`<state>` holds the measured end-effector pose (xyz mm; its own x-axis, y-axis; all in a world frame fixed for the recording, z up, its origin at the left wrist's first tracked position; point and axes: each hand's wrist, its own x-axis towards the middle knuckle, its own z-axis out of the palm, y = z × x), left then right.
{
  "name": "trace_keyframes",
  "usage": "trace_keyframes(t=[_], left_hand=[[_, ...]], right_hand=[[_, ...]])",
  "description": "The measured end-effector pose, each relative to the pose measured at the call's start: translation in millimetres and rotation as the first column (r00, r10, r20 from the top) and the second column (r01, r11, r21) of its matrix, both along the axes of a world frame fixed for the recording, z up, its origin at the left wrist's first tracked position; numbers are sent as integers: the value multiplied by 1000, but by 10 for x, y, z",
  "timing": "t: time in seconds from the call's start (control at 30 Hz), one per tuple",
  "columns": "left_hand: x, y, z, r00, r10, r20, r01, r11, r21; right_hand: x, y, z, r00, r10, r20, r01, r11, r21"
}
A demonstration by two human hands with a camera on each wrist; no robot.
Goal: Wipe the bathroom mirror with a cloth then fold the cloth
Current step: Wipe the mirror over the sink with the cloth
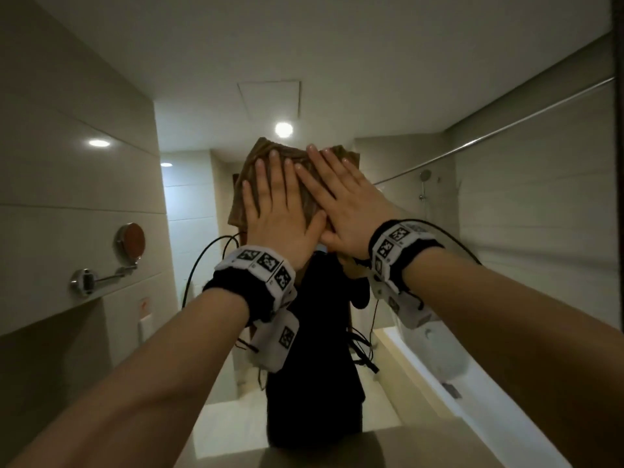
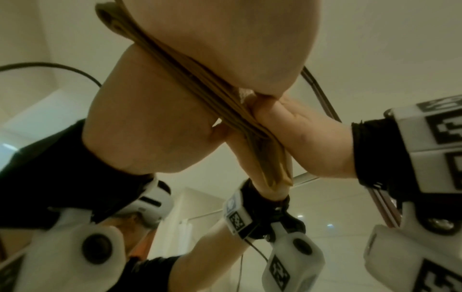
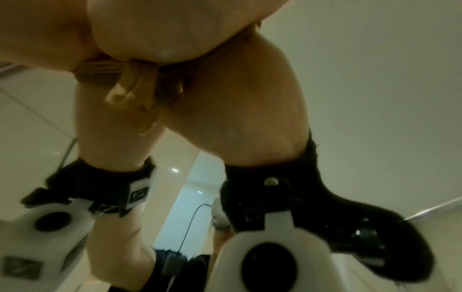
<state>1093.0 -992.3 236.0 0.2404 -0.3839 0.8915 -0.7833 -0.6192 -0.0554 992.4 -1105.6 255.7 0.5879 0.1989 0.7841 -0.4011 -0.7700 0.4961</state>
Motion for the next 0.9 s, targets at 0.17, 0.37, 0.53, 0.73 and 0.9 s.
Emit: trace_keyframes(t=[0.17,0.37,0.53,0.73,0.9], left_hand=[[-206,-238,491,999,-35,13,35,999,-5],[-217,-325,527,999,11,47,-9,999,-30],[-278,-402,444,1000,20,17,-19,997,-79],[-409,-463,-58,1000,14,-11,-15,997,-79],[-451,-464,-1043,998,30,-49,-32,999,-33]], right_hand=[[-166,-210,458,998,-35,46,35,999,-4],[-168,-303,500,996,24,84,-23,1000,-14],[-177,-338,428,991,86,100,-86,996,-4],[-246,-393,-71,985,146,95,-150,988,37],[-319,-408,-1039,980,193,36,-196,976,95]])
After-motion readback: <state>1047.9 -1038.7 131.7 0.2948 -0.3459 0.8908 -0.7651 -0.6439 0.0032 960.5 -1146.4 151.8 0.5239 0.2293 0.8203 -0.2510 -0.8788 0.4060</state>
